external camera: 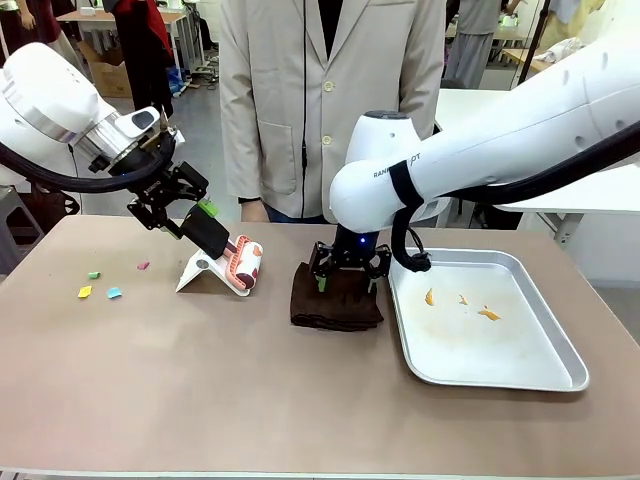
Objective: Clean the surface of the table.
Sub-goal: Hold the Lint Roller with your left hand and the towel with your right hand.
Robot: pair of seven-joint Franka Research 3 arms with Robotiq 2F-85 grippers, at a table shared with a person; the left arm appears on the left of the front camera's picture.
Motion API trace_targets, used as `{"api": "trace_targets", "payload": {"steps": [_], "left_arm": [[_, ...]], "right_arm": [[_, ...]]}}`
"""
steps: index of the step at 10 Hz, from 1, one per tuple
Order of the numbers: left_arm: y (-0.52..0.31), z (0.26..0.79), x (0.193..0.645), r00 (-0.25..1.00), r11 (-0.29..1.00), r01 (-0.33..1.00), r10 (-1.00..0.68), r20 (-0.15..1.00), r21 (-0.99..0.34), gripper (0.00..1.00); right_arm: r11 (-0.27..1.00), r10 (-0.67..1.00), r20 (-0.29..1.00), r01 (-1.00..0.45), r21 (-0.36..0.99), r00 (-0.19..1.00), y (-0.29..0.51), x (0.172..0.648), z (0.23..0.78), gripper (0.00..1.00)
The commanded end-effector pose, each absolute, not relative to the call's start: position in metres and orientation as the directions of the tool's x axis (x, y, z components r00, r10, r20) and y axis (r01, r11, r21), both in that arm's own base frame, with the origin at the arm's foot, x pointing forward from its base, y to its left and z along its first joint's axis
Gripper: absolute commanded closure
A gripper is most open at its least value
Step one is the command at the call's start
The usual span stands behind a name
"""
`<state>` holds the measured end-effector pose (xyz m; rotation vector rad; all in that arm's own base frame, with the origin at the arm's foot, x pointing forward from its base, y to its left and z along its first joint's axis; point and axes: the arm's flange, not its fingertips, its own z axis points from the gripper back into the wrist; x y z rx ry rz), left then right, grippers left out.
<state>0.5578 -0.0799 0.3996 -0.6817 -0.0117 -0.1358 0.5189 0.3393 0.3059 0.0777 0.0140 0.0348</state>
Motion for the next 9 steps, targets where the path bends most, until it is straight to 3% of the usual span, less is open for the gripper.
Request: {"api": "trace_targets", "payload": {"steps": [1, 9], "left_arm": [[-0.0814, 0.4026, 0.5636, 0.995, 0.751, 0.094, -0.096, 0.033, -0.654, 0.0], [-0.0762, 0.3986, 0.5605, 0.995, 0.75, 0.092, -0.1, 0.025, -0.655, 0.0]], "right_arm": [[0.998, -0.062, -0.008, 0.062, -0.022, 0.998, 0.354, 0.5194, 0.3025, 0.0], [0.997, -0.064, 0.047, 0.066, -0.041, 0.997, 0.348, 0.5102, 0.3045, 0.0]]}}
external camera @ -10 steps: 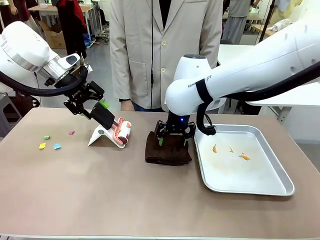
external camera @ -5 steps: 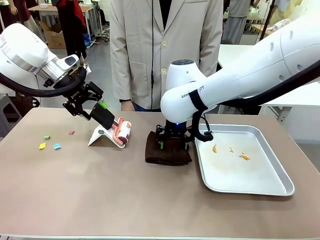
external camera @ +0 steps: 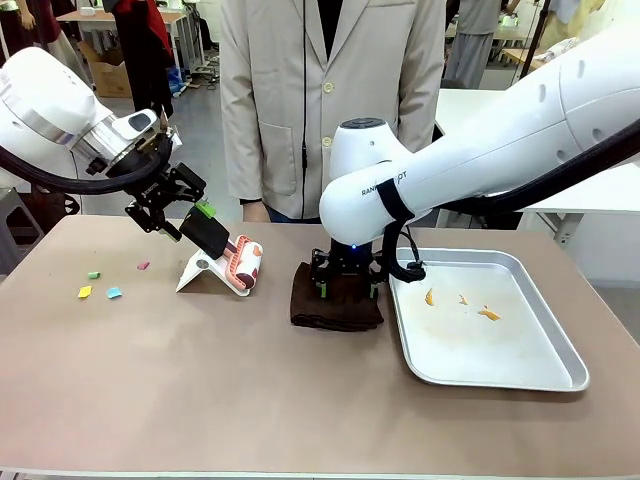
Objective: Clean the surface of the table.
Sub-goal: Hold the Lint Roller with your left hand and the towel with your right hand.
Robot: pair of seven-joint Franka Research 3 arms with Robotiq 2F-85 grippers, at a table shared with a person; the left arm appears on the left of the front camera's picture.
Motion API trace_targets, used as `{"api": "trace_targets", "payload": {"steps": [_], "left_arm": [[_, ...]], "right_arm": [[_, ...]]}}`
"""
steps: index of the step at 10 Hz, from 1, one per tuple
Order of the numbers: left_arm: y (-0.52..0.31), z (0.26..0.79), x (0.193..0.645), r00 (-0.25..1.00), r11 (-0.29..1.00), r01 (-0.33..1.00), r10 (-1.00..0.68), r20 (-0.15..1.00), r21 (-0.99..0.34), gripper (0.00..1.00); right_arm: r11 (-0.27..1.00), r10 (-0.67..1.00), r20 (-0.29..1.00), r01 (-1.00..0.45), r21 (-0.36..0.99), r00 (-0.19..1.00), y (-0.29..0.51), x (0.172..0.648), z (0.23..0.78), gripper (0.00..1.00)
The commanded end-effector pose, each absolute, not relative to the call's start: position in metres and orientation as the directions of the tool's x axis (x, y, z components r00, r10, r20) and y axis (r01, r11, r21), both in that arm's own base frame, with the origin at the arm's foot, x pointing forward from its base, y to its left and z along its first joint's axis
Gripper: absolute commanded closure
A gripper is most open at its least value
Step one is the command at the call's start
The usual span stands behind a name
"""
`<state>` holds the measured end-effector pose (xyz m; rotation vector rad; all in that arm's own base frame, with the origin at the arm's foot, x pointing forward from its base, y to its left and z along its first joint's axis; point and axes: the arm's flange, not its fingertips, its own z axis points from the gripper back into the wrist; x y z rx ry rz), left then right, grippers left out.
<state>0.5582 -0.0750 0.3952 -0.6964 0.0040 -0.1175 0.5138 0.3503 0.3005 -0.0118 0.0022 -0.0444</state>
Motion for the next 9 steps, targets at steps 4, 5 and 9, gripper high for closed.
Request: {"api": "trace_targets", "payload": {"steps": [4, 5, 9], "left_arm": [[-0.075, 0.399, 0.561, 0.995, 0.751, 0.092, -0.102, 0.023, -0.653, 0.0], [-0.076, 0.398, 0.562, 0.995, 0.75, 0.09, -0.101, 0.022, -0.655, 0.0], [-0.078, 0.398, 0.563, 0.994, 0.754, 0.094, -0.109, 0.017, -0.65, 0.0]], "right_arm": [[0.991, -0.117, 0.045, 0.119, -0.058, 0.992, 0.335, 0.511, 0.309, 0.0], [0.991, -0.115, 0.028, 0.116, -0.069, 0.993, 0.335, 0.514, 0.303, 0.0], [0.988, -0.127, -0.012, 0.125, -0.092, 0.992, 0.336, 0.522, 0.293, 0.0]]}}
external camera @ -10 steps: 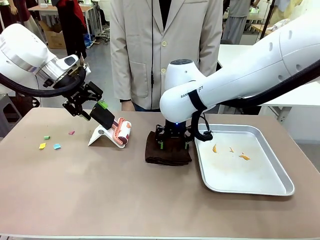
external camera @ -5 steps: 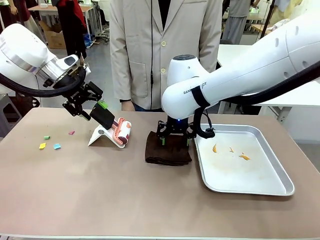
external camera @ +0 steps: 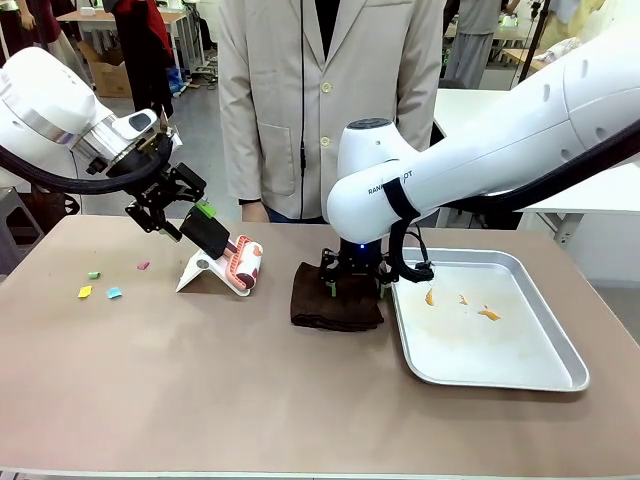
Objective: Clean the surface of the table.
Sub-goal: Hold the Lint Roller with your left hand and the towel with your right hand.
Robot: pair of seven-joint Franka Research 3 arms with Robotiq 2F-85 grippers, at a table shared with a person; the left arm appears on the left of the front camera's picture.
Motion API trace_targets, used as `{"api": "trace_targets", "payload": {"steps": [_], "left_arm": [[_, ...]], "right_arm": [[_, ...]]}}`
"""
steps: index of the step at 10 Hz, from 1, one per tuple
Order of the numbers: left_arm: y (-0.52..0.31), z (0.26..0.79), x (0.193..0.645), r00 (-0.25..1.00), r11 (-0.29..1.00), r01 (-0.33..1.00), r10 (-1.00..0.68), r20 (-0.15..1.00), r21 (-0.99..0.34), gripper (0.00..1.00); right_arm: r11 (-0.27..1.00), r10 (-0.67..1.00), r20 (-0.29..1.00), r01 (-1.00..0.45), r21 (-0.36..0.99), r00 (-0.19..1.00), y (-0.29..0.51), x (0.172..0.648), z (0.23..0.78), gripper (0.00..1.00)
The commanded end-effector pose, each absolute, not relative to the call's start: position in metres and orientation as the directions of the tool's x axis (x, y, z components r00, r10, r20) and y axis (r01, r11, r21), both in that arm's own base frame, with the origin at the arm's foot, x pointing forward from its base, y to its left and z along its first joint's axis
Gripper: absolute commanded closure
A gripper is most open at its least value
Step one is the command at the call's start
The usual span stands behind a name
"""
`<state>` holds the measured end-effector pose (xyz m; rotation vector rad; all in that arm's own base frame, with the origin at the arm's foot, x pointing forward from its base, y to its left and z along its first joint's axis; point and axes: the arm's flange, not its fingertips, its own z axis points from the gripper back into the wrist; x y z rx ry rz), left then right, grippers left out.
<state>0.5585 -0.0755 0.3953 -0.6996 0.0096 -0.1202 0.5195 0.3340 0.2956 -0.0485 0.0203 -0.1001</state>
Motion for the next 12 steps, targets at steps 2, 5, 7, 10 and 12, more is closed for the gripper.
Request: {"api": "trace_targets", "payload": {"steps": [2, 5, 7, 10, 12], "left_arm": [[-0.0787, 0.3979, 0.563, 0.993, 0.755, 0.099, -0.113, 0.019, -0.648, 0.0], [-0.0789, 0.398, 0.5619, 0.993, 0.766, 0.104, -0.114, 0.026, -0.635, 0.6], [-0.0784, 0.3977, 0.5602, 0.993, 0.766, 0.104, -0.111, 0.03, -0.635, 1.0], [-0.0785, 0.3983, 0.5595, 0.993, 0.768, 0.109, -0.107, 0.041, -0.631, 0.98], [-0.0782, 0.3985, 0.5589, 0.994, 0.768, 0.108, -0.106, 0.041, -0.631, 1.0]], "right_arm": [[0.987, -0.131, -0.017, 0.128, -0.098, 0.991, 0.3355, 0.5223, 0.2917, 0.0], [0.989, -0.118, -0.029, 0.115, -0.092, 0.993, 0.3359, 0.5212, 0.29, 0.6], [0.99, -0.112, -0.033, 0.108, -0.091, 0.993, 0.3363, 0.5203, 0.2889, 1.0], [0.992, -0.102, -0.036, 0.099, -0.083, 0.994, 0.3378, 0.52, 0.2886, 0.95], [0.992, -0.098, -0.035, 0.095, -0.078, 0.995, 0.3385, 0.5206, 0.288, 1.0]]}}
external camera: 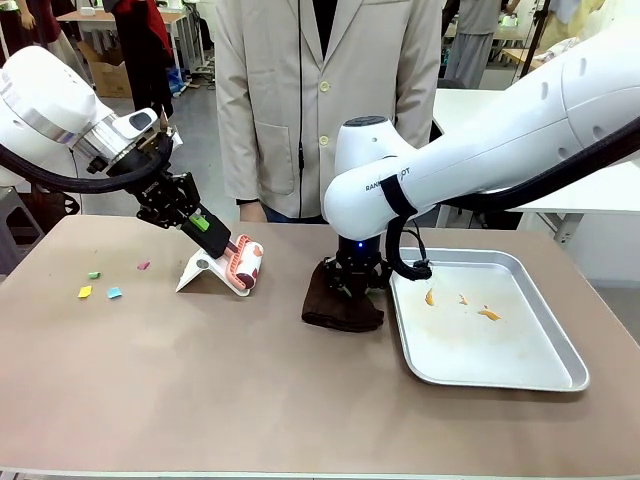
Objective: Clean the surface of the table.
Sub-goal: Hold the Lint Roller with your left hand and the towel with your right hand.
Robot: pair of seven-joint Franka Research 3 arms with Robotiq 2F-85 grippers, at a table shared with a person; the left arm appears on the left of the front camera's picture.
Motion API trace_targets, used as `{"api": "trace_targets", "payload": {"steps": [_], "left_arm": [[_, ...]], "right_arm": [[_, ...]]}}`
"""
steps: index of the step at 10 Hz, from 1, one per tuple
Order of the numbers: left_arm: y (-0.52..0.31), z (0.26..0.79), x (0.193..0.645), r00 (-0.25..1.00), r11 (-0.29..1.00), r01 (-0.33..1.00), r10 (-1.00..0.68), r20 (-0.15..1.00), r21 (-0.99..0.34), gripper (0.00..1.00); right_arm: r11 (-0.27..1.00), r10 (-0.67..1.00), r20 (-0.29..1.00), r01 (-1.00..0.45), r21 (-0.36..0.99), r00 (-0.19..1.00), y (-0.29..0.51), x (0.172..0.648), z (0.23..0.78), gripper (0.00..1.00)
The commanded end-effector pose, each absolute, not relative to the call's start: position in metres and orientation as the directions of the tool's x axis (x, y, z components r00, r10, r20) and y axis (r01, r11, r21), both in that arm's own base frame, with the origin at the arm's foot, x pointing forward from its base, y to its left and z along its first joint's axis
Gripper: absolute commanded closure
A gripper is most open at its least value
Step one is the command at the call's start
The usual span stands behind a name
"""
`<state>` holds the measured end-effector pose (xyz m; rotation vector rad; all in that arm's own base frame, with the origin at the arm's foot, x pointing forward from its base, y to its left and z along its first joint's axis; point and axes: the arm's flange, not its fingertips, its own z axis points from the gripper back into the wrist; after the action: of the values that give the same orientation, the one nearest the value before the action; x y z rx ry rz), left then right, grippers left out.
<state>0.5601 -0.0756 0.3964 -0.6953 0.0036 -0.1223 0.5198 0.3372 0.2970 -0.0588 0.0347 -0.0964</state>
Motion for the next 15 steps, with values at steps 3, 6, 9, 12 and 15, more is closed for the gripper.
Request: {"api": "trace_targets", "payload": {"steps": [3, 6, 9, 12, 15], "left_arm": [[-0.078, 0.4, 0.558, 0.993, 0.768, 0.111, -0.105, 0.046, -0.63, 1.0], [-0.08, 0.404, 0.555, 0.992, 0.766, 0.125, -0.111, 0.062, -0.631, 1.0], [-0.077, 0.413, 0.551, 0.991, 0.762, 0.133, -0.099, 0.089, -0.634, 1.0], [-0.07, 0.426, 0.54, 0.986, 0.748, 0.149, -0.067, 0.15, -0.647, 1.0], [-0.051, 0.452, 0.519, 0.969, 0.685, 0.205, -0.042, 0.243, -0.699, 1.0]], "right_arm": [[0.994, -0.089, -0.034, 0.087, -0.072, 0.995, 0.339, 0.521, 0.288, 1.0], [0.996, -0.085, -0.021, 0.085, -0.035, 0.996, 0.334, 0.52, 0.294, 1.0], [0.998, -0.051, -0.014, 0.051, 0.035, 0.999, 0.326, 0.517, 0.31, 1.0], [0.984, 0.008, 0.026, -0.013, 0.177, 1.0, 0.307, 0.51, 0.34, 1.0], [0.853, 0.115, 0.009, -0.103, 0.511, 0.993, 0.258, 0.508, 0.367, 1.0]]}}
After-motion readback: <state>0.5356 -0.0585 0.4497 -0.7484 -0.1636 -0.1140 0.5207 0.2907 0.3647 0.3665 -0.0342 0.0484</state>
